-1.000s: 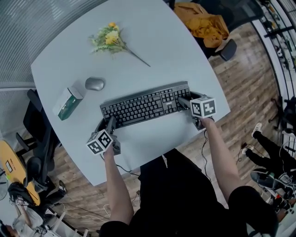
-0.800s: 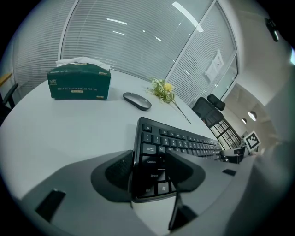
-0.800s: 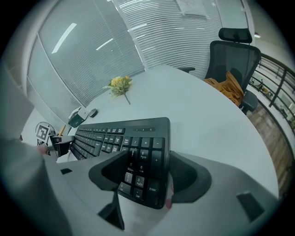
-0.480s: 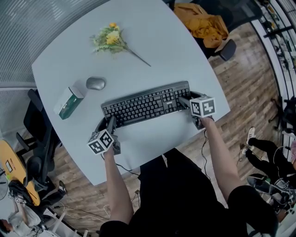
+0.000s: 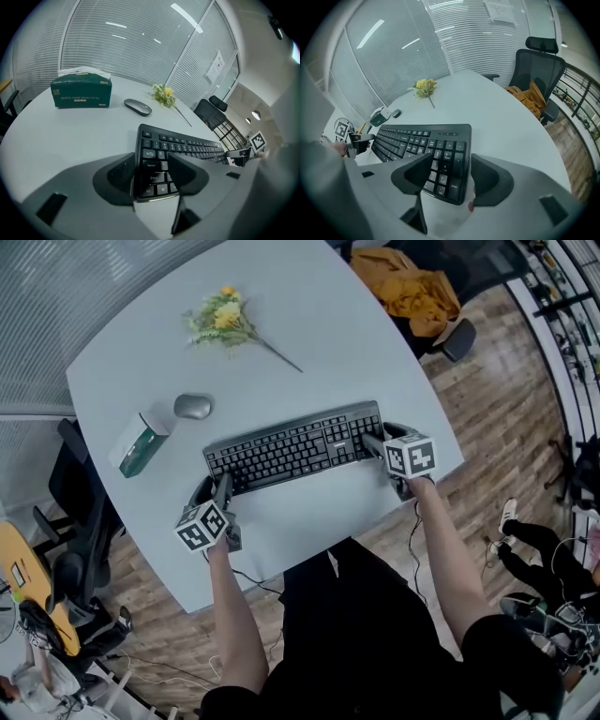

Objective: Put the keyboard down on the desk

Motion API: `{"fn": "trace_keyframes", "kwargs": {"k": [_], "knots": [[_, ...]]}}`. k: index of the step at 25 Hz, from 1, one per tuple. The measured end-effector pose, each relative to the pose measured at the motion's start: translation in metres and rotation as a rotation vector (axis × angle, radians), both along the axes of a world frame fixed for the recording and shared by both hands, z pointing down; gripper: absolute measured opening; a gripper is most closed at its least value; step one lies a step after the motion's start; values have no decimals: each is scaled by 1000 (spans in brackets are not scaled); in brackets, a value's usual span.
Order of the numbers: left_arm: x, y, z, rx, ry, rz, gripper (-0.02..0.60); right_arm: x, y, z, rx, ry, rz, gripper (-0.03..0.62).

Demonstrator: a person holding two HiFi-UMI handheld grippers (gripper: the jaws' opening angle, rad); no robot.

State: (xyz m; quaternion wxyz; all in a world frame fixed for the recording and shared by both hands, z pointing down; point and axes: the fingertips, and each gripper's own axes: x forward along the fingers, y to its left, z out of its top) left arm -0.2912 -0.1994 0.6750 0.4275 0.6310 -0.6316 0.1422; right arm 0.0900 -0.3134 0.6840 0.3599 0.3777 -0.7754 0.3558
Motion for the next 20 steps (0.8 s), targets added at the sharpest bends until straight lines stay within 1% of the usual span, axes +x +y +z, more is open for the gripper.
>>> {"fn": "trace_keyframes", "kwargs": {"k": [5, 9, 16, 20], "knots": [[9, 5, -12, 15, -12, 9, 213, 1, 4, -10, 22, -12, -8, 270], [18, 8, -26, 44, -25, 15, 213, 3, 11, -16, 41, -32, -19, 262], [43, 20, -54, 92, -53, 40, 212, 4, 24, -39, 94, -68, -56, 243], [60, 25, -73, 132, -70, 54, 210, 5, 31, -53, 139, -74, -87, 225]]}}
